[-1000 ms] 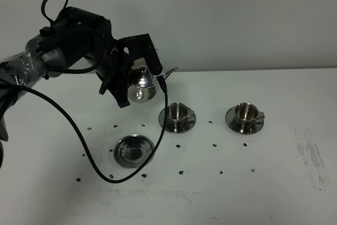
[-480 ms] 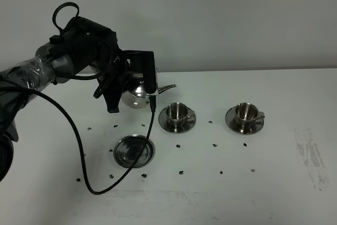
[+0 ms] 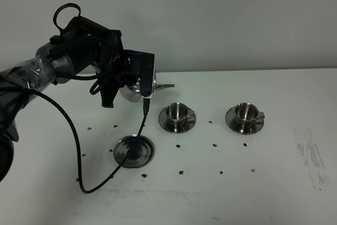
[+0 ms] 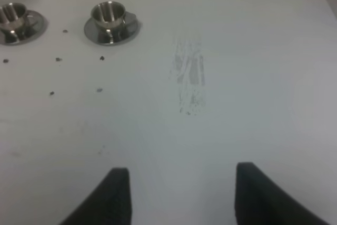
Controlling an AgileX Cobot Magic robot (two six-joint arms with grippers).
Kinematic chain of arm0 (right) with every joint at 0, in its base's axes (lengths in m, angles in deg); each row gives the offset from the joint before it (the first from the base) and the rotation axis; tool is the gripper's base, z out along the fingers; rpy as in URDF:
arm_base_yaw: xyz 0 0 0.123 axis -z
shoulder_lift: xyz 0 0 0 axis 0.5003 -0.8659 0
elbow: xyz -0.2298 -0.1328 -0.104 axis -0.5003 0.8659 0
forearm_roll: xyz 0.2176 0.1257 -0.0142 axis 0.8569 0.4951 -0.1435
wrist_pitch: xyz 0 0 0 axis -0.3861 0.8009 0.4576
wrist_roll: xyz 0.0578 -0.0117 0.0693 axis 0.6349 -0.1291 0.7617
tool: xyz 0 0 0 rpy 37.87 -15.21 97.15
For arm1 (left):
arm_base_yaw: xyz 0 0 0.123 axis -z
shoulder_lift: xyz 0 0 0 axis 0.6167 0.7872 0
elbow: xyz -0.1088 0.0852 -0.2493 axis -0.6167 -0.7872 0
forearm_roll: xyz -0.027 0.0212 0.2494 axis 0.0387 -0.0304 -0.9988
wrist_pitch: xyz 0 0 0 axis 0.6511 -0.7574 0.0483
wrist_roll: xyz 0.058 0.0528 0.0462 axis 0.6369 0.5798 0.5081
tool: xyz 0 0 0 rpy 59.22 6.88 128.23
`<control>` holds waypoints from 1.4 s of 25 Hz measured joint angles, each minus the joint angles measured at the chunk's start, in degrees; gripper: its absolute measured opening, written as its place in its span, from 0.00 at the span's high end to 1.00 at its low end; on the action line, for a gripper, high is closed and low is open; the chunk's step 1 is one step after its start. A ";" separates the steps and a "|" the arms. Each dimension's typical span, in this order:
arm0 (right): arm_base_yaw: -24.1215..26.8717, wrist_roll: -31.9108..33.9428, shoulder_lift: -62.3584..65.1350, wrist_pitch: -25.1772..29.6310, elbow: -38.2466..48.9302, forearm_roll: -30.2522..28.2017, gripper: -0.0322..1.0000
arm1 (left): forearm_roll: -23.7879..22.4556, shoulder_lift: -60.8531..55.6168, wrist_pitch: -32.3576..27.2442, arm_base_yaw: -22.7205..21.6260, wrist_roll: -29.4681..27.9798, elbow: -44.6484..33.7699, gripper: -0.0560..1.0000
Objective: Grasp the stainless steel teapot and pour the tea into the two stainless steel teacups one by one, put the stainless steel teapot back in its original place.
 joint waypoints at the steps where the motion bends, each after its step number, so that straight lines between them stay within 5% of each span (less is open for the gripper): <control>1: 0.00 0.00 0.00 0.00 0.00 0.00 0.55 | 0.24 0.00 0.00 0.06 0.45 0.00 0.73; 11: 0.00 0.00 0.00 0.00 0.00 0.00 0.55 | 2.49 0.00 -2.65 0.98 6.69 0.60 0.73; 35: 0.00 0.00 0.00 0.00 0.00 0.00 0.55 | -6.87 0.00 -4.09 2.43 9.68 0.60 0.73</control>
